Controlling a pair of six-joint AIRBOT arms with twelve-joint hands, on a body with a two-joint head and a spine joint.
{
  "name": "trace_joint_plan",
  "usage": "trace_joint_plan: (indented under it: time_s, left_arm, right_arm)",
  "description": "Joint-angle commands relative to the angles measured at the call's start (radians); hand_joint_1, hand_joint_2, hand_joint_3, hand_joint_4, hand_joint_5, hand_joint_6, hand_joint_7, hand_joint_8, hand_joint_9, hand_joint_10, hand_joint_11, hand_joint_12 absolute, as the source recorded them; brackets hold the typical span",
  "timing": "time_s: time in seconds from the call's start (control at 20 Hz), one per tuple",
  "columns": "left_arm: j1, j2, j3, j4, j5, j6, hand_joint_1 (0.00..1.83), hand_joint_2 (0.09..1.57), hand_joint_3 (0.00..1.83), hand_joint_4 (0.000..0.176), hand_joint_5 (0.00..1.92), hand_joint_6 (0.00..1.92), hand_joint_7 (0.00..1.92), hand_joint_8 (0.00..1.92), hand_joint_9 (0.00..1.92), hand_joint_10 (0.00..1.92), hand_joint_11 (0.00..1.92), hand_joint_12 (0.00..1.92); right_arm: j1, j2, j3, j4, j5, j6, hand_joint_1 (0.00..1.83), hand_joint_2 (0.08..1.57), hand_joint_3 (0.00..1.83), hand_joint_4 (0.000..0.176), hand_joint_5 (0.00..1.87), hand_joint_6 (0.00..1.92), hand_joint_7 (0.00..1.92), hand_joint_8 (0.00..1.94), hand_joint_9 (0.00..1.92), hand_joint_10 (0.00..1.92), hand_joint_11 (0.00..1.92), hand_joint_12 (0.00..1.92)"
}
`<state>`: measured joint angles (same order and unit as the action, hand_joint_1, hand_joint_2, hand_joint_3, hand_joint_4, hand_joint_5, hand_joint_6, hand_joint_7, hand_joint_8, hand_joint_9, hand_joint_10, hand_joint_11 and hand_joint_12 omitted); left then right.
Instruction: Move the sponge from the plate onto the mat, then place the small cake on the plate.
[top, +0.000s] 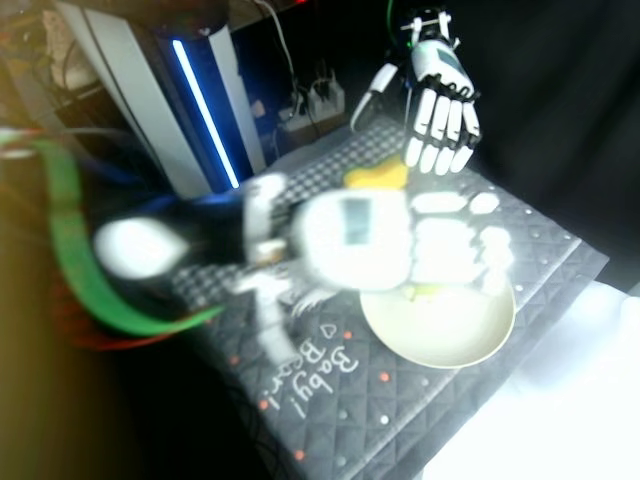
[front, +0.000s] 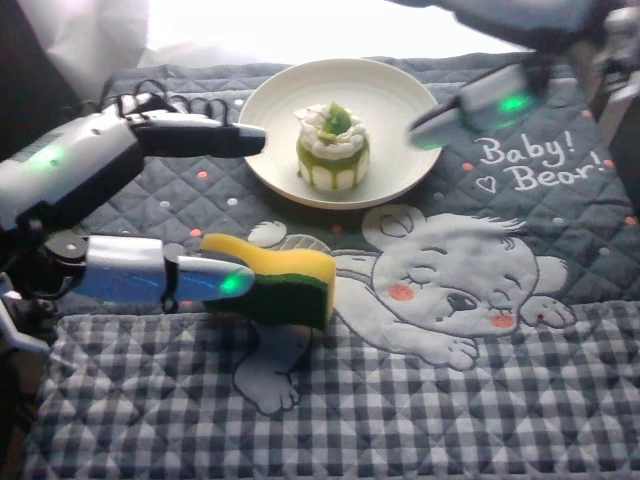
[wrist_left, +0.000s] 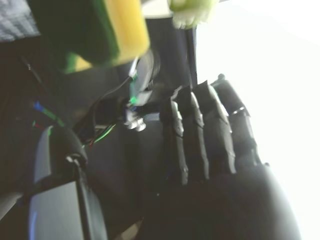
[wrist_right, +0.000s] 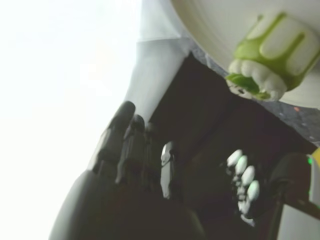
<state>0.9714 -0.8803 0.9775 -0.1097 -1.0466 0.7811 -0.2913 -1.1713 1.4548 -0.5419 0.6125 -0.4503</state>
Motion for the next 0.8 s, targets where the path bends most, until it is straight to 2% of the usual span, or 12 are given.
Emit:
trace_joint_plan:
  time_s: [0.0, 0.05, 0.15, 0.3, 0.4, 0.45, 0.5, 0.55, 0.6, 0.65, 0.7, 0.75]
  left_arm:
    - [0.005, 0.022, -0.009, -0.019, -0.179, 0.0, 0.64, 0.86, 0.0, 0.0, 0.46, 0.0, 0.47, 0.06, 0.38, 0.22, 0.02, 1.03]
    - [0.018, 0.037, -0.018, -0.031, -0.203, 0.008, 0.75, 0.8, 0.0, 0.0, 0.5, 0.01, 0.49, 0.04, 0.4, 0.19, 0.03, 1.01]
    - [0.054, 0.083, -0.046, -0.065, -0.277, 0.031, 0.77, 0.8, 0.0, 0.0, 0.49, 0.0, 0.47, 0.02, 0.39, 0.17, 0.01, 1.12]
    - [0.12, 0.137, -0.088, -0.114, -0.413, 0.062, 0.64, 0.8, 0.0, 0.0, 0.49, 0.01, 0.51, 0.03, 0.45, 0.18, 0.06, 1.19]
    - [0.175, 0.161, -0.109, -0.143, -0.513, 0.063, 0.64, 0.83, 0.0, 0.0, 0.52, 0.01, 0.56, 0.04, 0.42, 0.38, 0.02, 1.42]
    - [0.198, 0.168, -0.118, -0.155, -0.56, 0.063, 0.63, 0.85, 0.0, 0.002, 0.52, 0.01, 0.58, 0.05, 0.36, 0.61, 0.07, 1.51]
    - [0.219, 0.172, -0.126, -0.163, -0.594, 0.063, 0.62, 0.88, 0.0, 0.006, 0.51, 0.0, 0.6, 0.06, 0.34, 0.73, 0.11, 1.51]
    - [0.235, 0.174, -0.134, -0.168, -0.618, 0.063, 0.58, 0.96, 0.01, 0.007, 0.48, 0.0, 0.58, 0.05, 0.32, 0.73, 0.11, 1.49]
    - [0.243, 0.174, -0.139, -0.169, -0.634, 0.063, 0.59, 1.01, 0.01, 0.0, 0.44, 0.0, 0.55, 0.02, 0.34, 0.65, 0.11, 1.46]
    - [0.246, 0.174, -0.143, -0.169, -0.643, 0.063, 0.61, 0.98, 0.0, 0.011, 0.39, 0.0, 0.5, 0.01, 0.35, 0.48, 0.1, 1.39]
    - [0.246, 0.17, -0.148, -0.167, -0.652, 0.064, 0.58, 0.99, 0.0, 0.011, 0.3, 0.0, 0.43, 0.0, 0.37, 0.3, 0.04, 1.38]
    - [0.249, 0.162, -0.155, -0.167, -0.668, 0.064, 0.59, 1.01, 0.0, 0.038, 0.06, 0.0, 0.3, 0.0, 0.32, 0.12, 0.01, 1.27]
  right_arm:
    - [0.012, 0.034, -0.025, 0.035, 0.177, -0.002, 0.73, 0.82, 0.0, 0.117, 0.13, 0.0, 0.13, 0.0, 0.13, 0.0, 0.0, 0.53]
    - [0.012, 0.068, -0.048, 0.035, 0.199, -0.002, 0.75, 0.81, 0.0, 0.089, 0.16, 0.01, 0.13, 0.0, 0.13, 0.0, 0.0, 0.59]
    - [0.007, 0.189, -0.114, 0.061, 0.275, -0.002, 0.69, 0.86, 0.01, 0.1, 0.13, 0.0, 0.13, 0.01, 0.1, 0.01, 0.0, 0.39]
    - [-0.124, 0.314, -0.2, 0.185, 0.439, -0.023, 0.8, 0.93, 0.01, 0.159, 0.16, 0.0, 0.15, 0.0, 0.06, 0.0, 0.0, 0.03]
    - [-0.275, 0.392, -0.285, 0.337, 0.586, -0.146, 0.85, 0.92, 0.0, 0.156, 0.17, 0.0, 0.17, 0.0, 0.15, 0.0, 0.09, 0.08]
    - [-0.382, 0.424, -0.328, 0.422, 0.679, -0.2, 0.87, 0.89, 0.01, 0.172, 0.16, 0.0, 0.18, 0.0, 0.18, 0.01, 0.02, 0.26]
    - [-0.482, 0.438, -0.353, 0.488, 0.775, -0.217, 0.89, 0.9, 0.01, 0.148, 0.18, 0.0, 0.21, 0.01, 0.2, 0.01, 0.0, 0.25]
    - [-0.587, 0.445, -0.371, 0.558, 0.878, -0.218, 0.89, 0.95, 0.02, 0.165, 0.15, 0.0, 0.15, 0.01, 0.14, 0.01, 0.0, 0.05]
    - [-0.676, 0.457, -0.387, 0.625, 0.968, -0.218, 0.85, 0.97, 0.02, 0.158, 0.17, 0.01, 0.15, 0.01, 0.12, 0.0, 0.0, 0.01]
    - [-0.747, 0.449, -0.402, 0.687, 1.045, -0.218, 0.83, 0.93, 0.0, 0.157, 0.14, 0.0, 0.18, 0.02, 0.15, 0.02, 0.02, 0.01]
    - [-0.858, 0.429, -0.421, 0.788, 1.15, -0.218, 0.83, 0.87, 0.0, 0.172, 0.16, 0.0, 0.23, 0.01, 0.2, 0.01, 0.02, 0.01]
    - [-0.946, 0.4, -0.438, 0.863, 1.151, -0.195, 0.78, 0.83, 0.0, 0.175, 0.17, 0.0, 0.24, 0.01, 0.22, 0.02, 0.05, 0.03]
